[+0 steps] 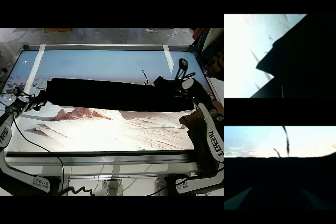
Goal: Fold the clothes and pants, and hang the long-sleeved shirts on hangers.
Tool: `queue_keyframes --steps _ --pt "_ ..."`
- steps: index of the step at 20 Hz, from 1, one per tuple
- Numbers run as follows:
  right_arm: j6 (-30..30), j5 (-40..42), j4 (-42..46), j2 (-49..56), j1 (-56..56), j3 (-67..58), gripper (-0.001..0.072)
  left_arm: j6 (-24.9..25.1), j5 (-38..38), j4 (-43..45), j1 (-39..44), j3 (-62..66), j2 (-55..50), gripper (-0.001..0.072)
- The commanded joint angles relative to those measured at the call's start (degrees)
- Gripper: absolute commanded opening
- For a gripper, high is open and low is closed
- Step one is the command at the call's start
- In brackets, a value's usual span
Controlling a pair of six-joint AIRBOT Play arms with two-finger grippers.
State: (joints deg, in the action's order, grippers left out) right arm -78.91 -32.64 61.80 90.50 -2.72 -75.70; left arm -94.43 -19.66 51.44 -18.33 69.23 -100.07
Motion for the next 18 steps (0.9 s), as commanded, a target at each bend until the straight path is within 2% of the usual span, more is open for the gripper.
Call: queue_keyframes --steps 1,2,3,4,7,9,11,13,18 --pt "0.2 6.7 -0.1 0.0 7.1 0.0 0.0353 1.6 3.3 -0.5 0.7 1.5 0.7 0.001" --pt "0.2 9.4 0.0 0.0 9.2 0.0 0.0183 4.6 2.5 -0.5 0.7 1.6 1.9 0.0009" --pt "0.2 12.3 0.0 0.0 11.4 0.0 0.0151 9.4 1.4 -0.5 0.7 1.6 3.3 0.0009" --pt "0.2 14.7 0.0 0.0 13.6 0.0 0.0015 14.6 0.0 -0.5 0.6 1.6 5.0 0.0009" --pt "0.1 16.7 -0.1 1.6 19.0 -2.3 0.002 25.8 -6.1 -0.5 0.4 1.6 11.6 0.0009" --pt "-0.2 14.2 -0.5 4.5 22.1 -6.9 0.002 33.0 -10.3 -0.5 0.5 1.6 16.5 0.0008" --pt "-1.0 9.6 -0.5 8.2 25.2 -13.4 0.0019 38.1 -13.3 -0.4 0.4 1.6 21.7 0.0008" --pt "-2.3 5.7 -0.5 12.1 28.2 -19.8 0.0019 40.0 -14.9 -0.4 0.4 1.6 26.9 0.0009" --pt "-7.0 1.2 -0.5 22.3 35.7 -34.8 0.0018 40.0 -18.9 1.2 0.4 1.6 35.5 0.001"
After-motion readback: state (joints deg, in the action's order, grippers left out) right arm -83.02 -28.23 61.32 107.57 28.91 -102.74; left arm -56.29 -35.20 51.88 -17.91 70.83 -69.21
